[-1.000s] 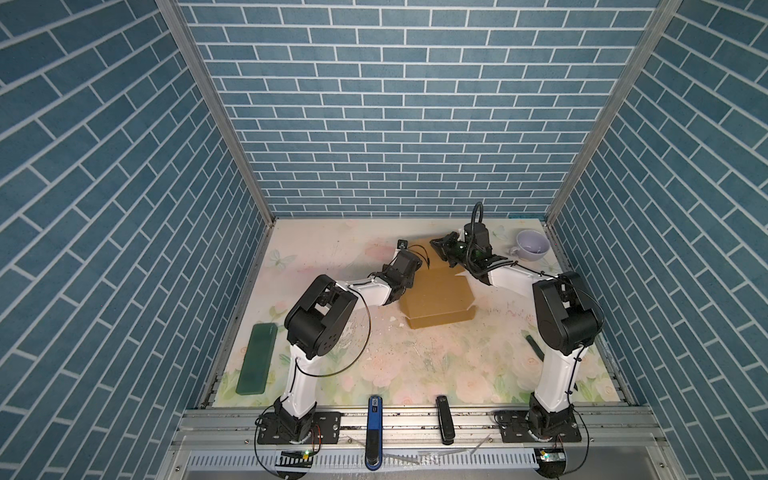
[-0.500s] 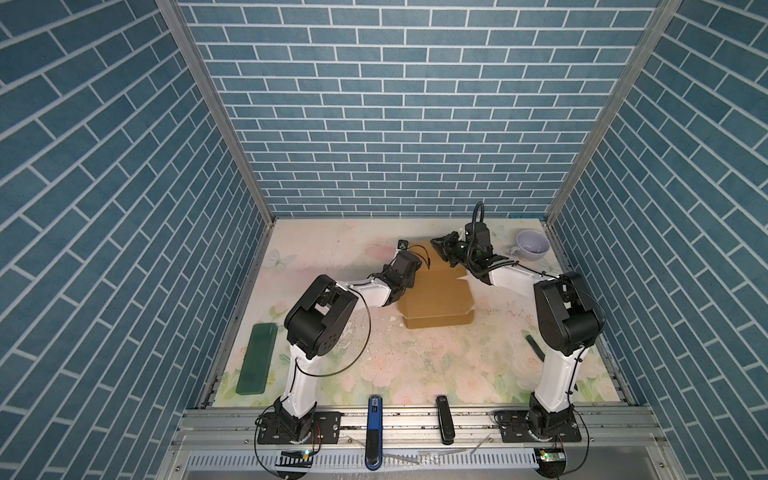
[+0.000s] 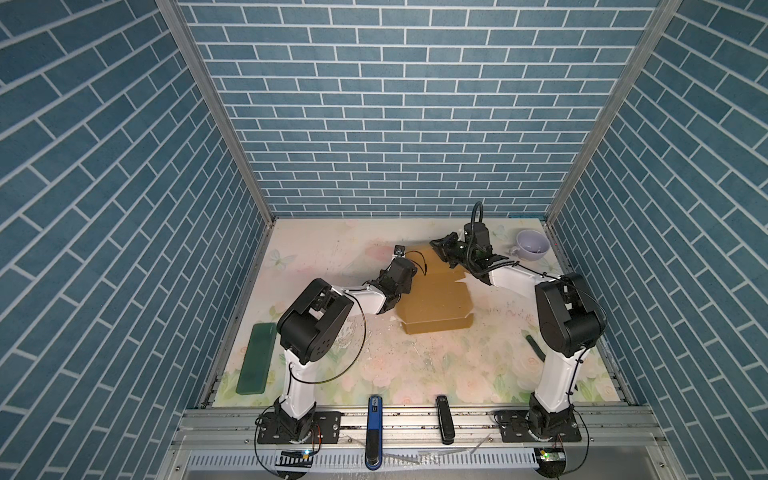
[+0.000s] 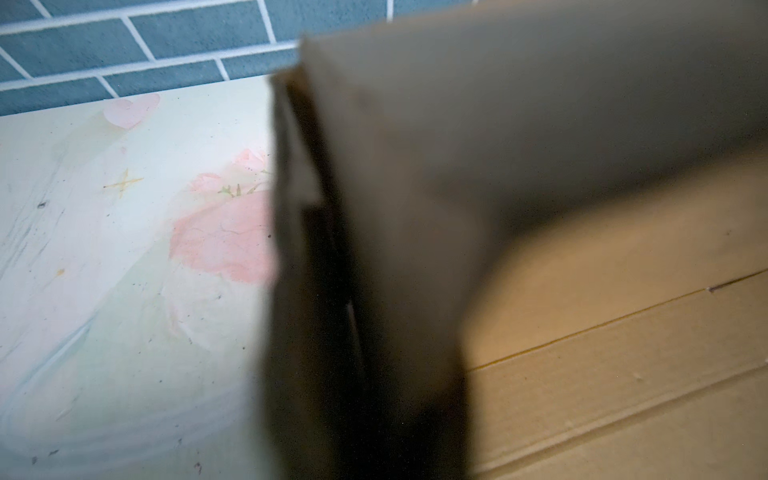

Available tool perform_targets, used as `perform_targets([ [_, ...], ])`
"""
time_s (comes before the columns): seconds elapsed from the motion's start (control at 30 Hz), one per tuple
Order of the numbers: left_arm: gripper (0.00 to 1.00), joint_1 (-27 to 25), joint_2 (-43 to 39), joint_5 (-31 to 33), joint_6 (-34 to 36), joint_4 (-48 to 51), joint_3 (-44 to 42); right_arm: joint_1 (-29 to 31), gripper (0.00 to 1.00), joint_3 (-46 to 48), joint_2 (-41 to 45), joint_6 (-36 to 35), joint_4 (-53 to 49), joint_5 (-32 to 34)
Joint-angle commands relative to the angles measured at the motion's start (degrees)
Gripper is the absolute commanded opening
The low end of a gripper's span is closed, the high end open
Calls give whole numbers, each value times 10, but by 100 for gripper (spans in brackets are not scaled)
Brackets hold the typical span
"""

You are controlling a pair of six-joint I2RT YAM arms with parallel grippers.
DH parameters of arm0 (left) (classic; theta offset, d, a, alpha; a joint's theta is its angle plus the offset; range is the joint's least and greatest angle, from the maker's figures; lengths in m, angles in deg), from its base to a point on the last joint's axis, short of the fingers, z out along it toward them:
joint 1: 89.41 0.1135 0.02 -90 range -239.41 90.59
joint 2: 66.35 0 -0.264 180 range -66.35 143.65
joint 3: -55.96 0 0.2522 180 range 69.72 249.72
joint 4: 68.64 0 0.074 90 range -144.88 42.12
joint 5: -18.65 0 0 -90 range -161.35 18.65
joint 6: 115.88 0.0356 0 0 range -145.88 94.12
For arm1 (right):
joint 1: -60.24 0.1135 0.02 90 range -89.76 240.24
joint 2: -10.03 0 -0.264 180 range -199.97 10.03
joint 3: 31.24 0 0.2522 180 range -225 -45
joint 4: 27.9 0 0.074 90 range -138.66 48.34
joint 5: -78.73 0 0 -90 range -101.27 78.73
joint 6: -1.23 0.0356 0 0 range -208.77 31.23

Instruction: Fold the paper box

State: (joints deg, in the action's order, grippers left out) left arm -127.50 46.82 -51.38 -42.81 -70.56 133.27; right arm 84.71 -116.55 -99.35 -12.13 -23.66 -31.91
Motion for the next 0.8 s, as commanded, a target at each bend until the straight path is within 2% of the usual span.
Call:
perform_targets([
  [0.0,4,-4,-10,6,6,19,-14,-1,13,11,15,1,6,14],
  [0.27,10,-5,-1,28,-12,46,20,3,8,30,28,3,9,18],
  [0.7,28,-5,17,57,-22,68,57,5,4,58,40,17,25,20],
  [0.77,29,-5,20,60,-22,69,61,5,4,60,43,17,23,23],
])
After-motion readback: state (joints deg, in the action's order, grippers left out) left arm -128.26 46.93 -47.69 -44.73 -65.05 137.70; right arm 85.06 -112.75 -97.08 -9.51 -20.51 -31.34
